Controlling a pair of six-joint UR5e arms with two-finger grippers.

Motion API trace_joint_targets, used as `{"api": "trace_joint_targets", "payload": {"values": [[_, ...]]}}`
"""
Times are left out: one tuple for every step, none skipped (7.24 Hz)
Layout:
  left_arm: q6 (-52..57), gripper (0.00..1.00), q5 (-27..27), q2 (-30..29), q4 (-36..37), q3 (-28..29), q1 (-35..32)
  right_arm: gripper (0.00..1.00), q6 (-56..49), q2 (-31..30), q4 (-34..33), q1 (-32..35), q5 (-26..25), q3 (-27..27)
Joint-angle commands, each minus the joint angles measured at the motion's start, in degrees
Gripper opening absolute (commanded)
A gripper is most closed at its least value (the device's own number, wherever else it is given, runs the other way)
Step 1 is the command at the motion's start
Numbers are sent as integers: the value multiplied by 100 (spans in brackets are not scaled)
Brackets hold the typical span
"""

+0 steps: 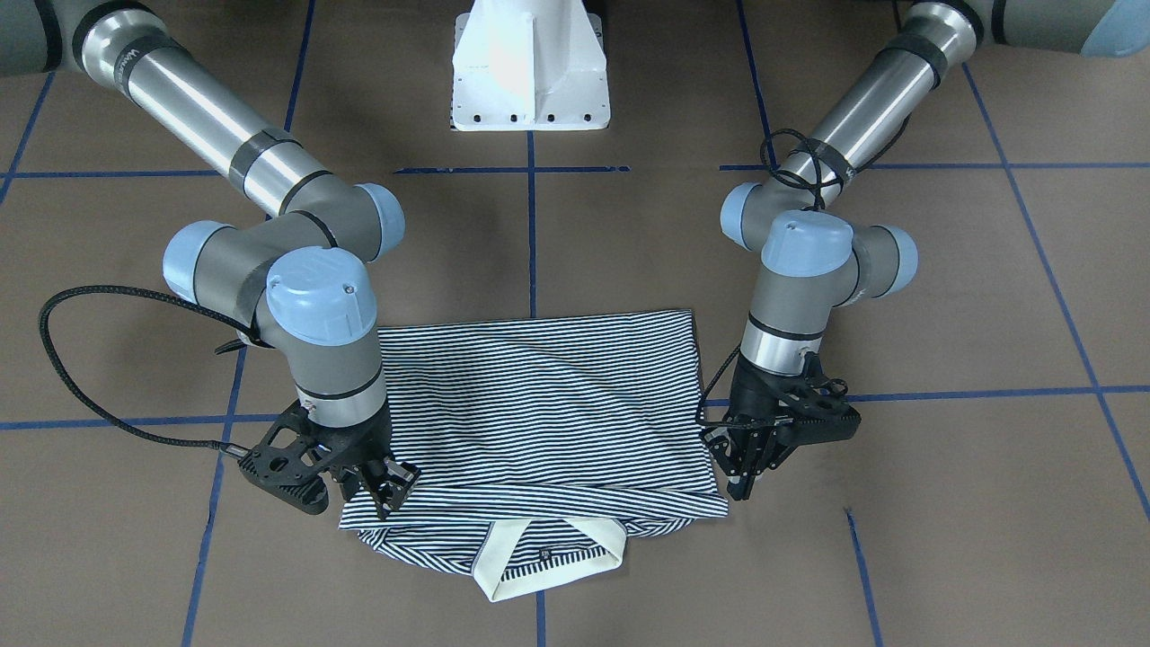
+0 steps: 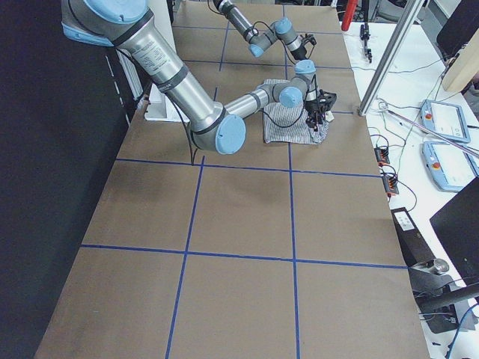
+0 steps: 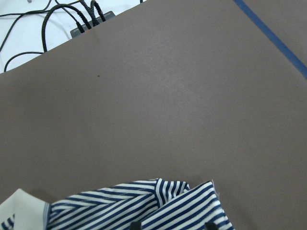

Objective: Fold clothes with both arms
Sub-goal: 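Move the right gripper down to the folded shirt's side nearest it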

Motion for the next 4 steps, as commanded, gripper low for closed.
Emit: {"api": "trace_joint_targets", "payload": {"values": [[1,17,-43,187,-109,-371,-9,59,23,-956,-77,-273,39,1486],[-8,18,-182,302,-118,-521,-9,63,58,-1685,-77,-579,5,2287],[-17,18,-236,355,-118,-662,-9,64,537,-1979,-60,-713,-48,2538],[-17,18,-236,417,-127,-733,0,63,1151,-2191,-60,-975,-292,2715]]}}
